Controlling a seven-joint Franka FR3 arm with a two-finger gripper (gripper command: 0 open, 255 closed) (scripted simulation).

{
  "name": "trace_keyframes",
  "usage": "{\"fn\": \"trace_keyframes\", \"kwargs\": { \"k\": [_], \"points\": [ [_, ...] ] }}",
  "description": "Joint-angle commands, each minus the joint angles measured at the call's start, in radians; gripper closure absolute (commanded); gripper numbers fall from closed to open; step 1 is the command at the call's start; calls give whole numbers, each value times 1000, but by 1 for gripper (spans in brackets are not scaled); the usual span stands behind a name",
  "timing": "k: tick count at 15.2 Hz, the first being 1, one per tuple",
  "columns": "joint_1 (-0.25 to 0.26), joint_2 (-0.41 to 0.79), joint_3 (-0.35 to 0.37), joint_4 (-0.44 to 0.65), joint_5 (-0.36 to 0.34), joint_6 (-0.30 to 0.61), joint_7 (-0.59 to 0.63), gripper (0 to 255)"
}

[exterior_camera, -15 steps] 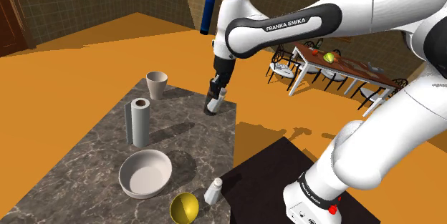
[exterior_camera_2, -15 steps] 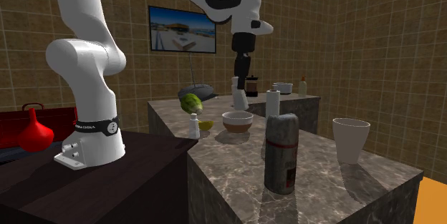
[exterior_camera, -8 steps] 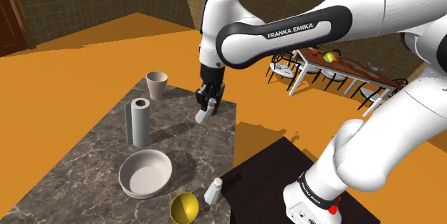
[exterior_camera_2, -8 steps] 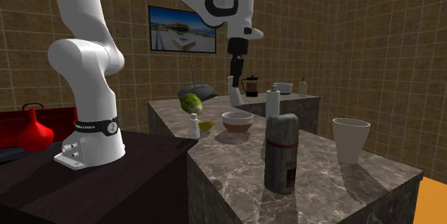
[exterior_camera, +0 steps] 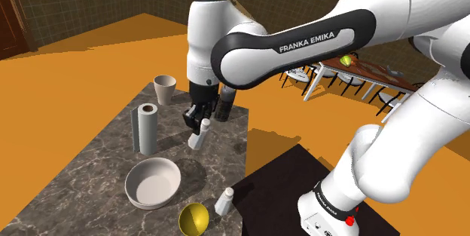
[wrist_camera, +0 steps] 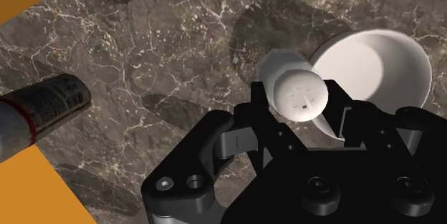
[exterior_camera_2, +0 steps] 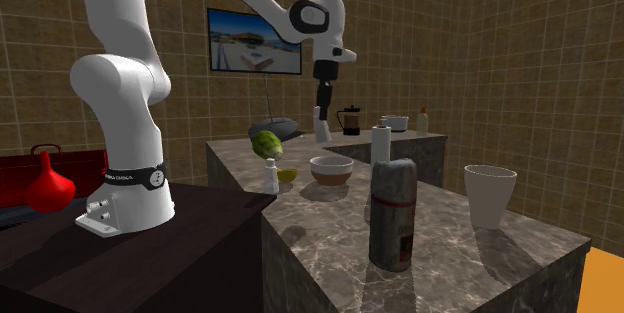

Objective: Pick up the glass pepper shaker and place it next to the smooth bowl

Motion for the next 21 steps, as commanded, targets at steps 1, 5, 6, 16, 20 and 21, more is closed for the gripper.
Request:
{"fn": "trace_keyframes", "kwargs": {
  "k": [1,5,6,16,20,21],
  "points": [
    [4,12,6,-14,-3,25,13,255],
    [5,40,7,-41,-13,79,21,255],
    [5,47,8,-47,-16,92,24,255],
    [7,133,7,-99,-53,224,52,255],
    [9,174,5,-113,-74,276,67,255],
    [9,184,4,-116,-79,289,71,255]
  ]
}}
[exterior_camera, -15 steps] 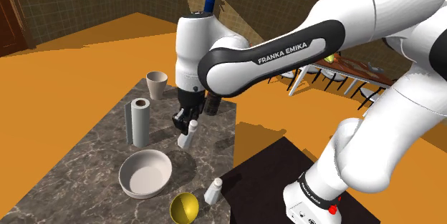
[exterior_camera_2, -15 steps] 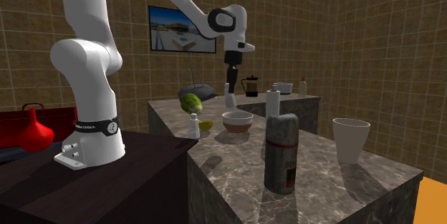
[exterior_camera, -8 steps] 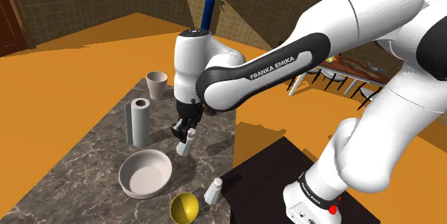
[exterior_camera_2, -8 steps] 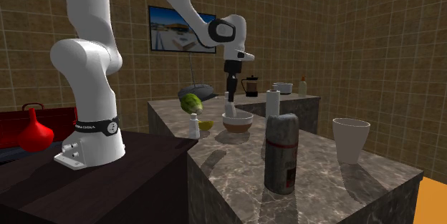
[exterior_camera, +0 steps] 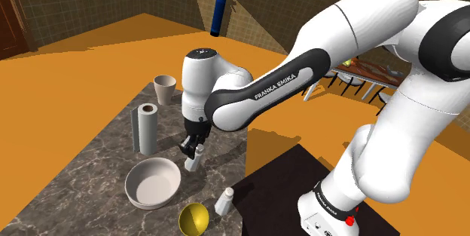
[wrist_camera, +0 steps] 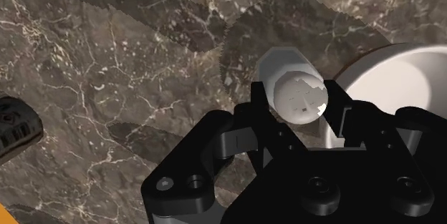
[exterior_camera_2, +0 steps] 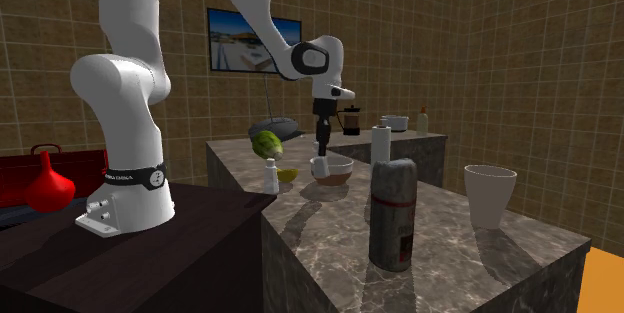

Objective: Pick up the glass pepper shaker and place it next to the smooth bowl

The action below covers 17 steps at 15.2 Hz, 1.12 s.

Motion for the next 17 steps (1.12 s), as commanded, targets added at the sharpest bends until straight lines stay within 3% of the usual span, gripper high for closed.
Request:
{"fn": "trace_keyframes", "kwargs": {
  "k": [1,9,17],
  "points": [
    [2,22,-2,-3,-11,24,9,255],
    [11,114,-17,-16,-63,123,46,255],
    [12,117,-18,-17,-65,126,47,255]
  ]
}}
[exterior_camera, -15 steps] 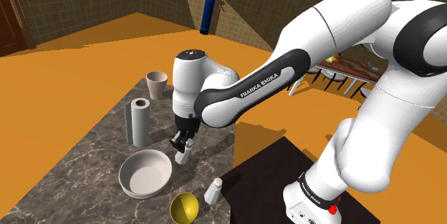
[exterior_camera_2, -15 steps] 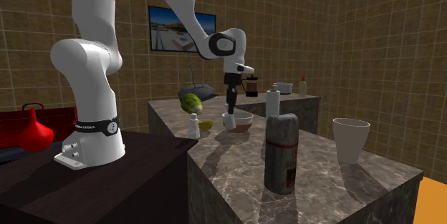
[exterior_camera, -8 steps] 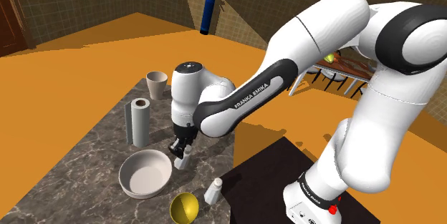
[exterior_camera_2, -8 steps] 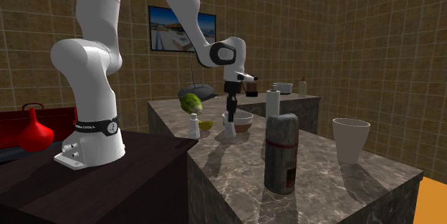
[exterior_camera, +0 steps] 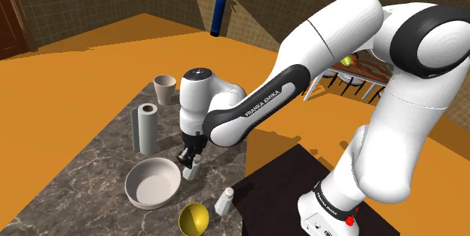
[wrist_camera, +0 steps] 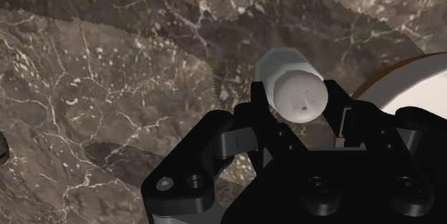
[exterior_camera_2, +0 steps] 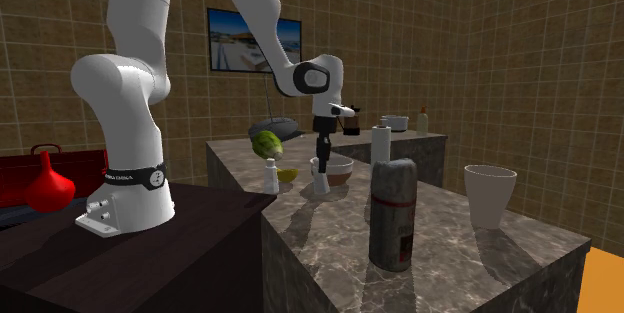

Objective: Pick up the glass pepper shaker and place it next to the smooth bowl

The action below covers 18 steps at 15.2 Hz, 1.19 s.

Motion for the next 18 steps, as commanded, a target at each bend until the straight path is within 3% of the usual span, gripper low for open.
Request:
{"fn": "trace_keyframes", "kwargs": {
  "k": [1,6,10,18],
  "points": [
    [0,0,0,0,0,0,0,0],
    [0,0,0,0,0,0,0,0],
    [-11,-95,19,34,54,-122,-38,0],
    [-10,-95,18,34,54,-122,-38,0]
  ]
}}
